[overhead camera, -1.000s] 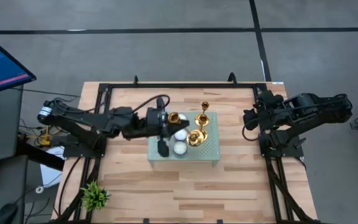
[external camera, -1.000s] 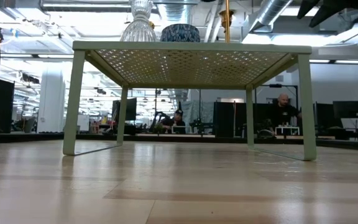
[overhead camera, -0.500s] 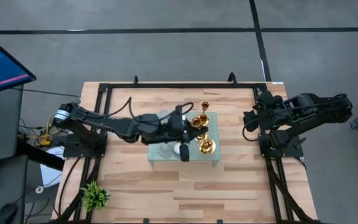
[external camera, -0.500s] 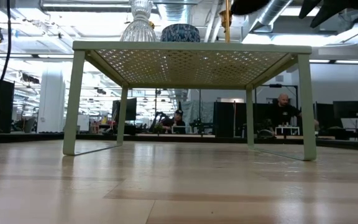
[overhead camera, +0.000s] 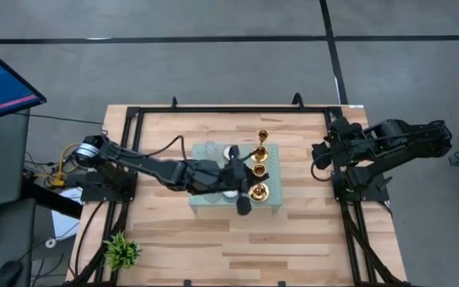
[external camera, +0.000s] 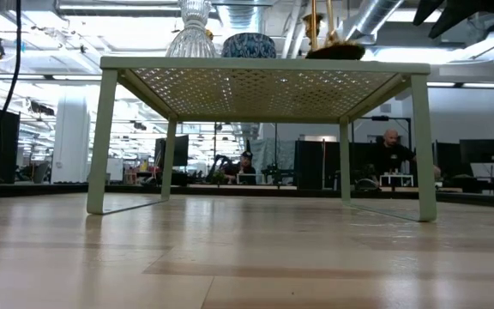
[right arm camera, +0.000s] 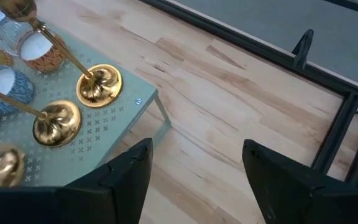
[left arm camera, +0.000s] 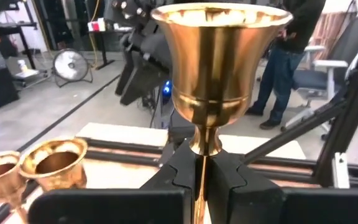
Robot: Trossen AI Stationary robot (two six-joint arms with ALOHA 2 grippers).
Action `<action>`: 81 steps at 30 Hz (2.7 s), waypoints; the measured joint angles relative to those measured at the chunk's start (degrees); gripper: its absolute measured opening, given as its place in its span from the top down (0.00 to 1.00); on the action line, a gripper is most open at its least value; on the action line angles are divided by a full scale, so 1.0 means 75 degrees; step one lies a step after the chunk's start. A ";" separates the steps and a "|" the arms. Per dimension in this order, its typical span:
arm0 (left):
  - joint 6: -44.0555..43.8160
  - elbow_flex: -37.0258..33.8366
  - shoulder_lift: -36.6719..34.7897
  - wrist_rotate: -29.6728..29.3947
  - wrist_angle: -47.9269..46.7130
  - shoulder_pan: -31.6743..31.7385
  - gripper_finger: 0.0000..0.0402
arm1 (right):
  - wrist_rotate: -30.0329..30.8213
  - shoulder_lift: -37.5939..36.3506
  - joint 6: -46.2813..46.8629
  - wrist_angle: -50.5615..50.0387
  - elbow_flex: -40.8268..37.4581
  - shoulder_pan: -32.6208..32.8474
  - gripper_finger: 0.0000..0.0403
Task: Pick & Place candle stick holders
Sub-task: Align the gold candle holder with the other blue scented candle on the shelf
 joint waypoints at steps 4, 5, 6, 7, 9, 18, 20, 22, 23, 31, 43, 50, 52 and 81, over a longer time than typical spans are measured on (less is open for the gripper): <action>0.0003 -0.0003 0.0000 -0.0073 -0.0020 0.0017 0.97 | -0.0137 0.0000 0.0003 0.0000 0.0000 0.0000 0.41; 0.0003 -0.0003 0.0000 -0.0079 -0.0007 0.0017 0.97 | -0.0143 0.0000 0.0001 0.0000 0.0000 0.0000 0.41; 0.0002 -0.0005 0.0000 -0.0073 -0.0006 0.0014 0.97 | -0.0141 0.0000 0.0002 0.0000 0.0000 0.0000 0.41; -0.0030 -0.0018 0.0000 -0.0061 -0.0017 0.0013 0.97 | -0.0143 0.0000 0.0003 0.0000 0.0000 0.0000 0.41; -0.0213 -0.0020 0.0042 -0.0046 -0.0066 0.0008 0.97 | -0.0146 0.0000 0.0003 0.0003 0.0000 0.0000 0.41; -0.0254 -0.0035 0.0070 -0.0046 -0.0221 0.0061 0.97 | -0.0169 0.0000 0.0003 0.0006 0.0000 0.0000 0.41; -0.0256 -0.0035 0.0070 -0.0049 -0.0216 0.0063 0.97 | -0.0169 0.0000 0.0003 0.0006 0.0000 0.0000 0.41; -0.0249 -0.0035 0.0070 -0.0048 -0.0218 0.0063 0.97 | -0.0169 0.0000 0.0003 0.0006 0.0000 0.0000 0.41; -0.0237 -0.0035 0.0070 -0.0047 -0.0221 0.0063 0.97 | -0.0169 0.0000 0.0003 0.0006 0.0000 0.0000 0.41; -0.0314 -0.0029 0.0156 0.0081 -0.0223 0.0142 0.97 | -0.0169 0.0000 0.0002 0.0006 0.0000 0.0000 0.41; -0.0314 -0.0029 0.0156 0.0179 -0.0218 0.0238 0.97 | -0.0169 0.0000 0.0000 0.0005 0.0000 0.0000 0.41; -0.0315 -0.0029 0.0156 0.0386 -0.0218 0.0238 0.96 | -0.0194 0.0000 -0.0089 0.0003 0.0000 0.0000 0.41; -0.0313 -0.0029 0.0156 0.0399 -0.0218 0.0239 0.96 | -0.0242 0.0000 -0.0119 0.0004 0.0000 0.0000 0.41; -0.0383 -0.0029 0.0152 0.0895 -0.0155 0.0343 0.73 | -0.0371 0.0000 -0.0119 0.0012 0.0000 0.0000 0.41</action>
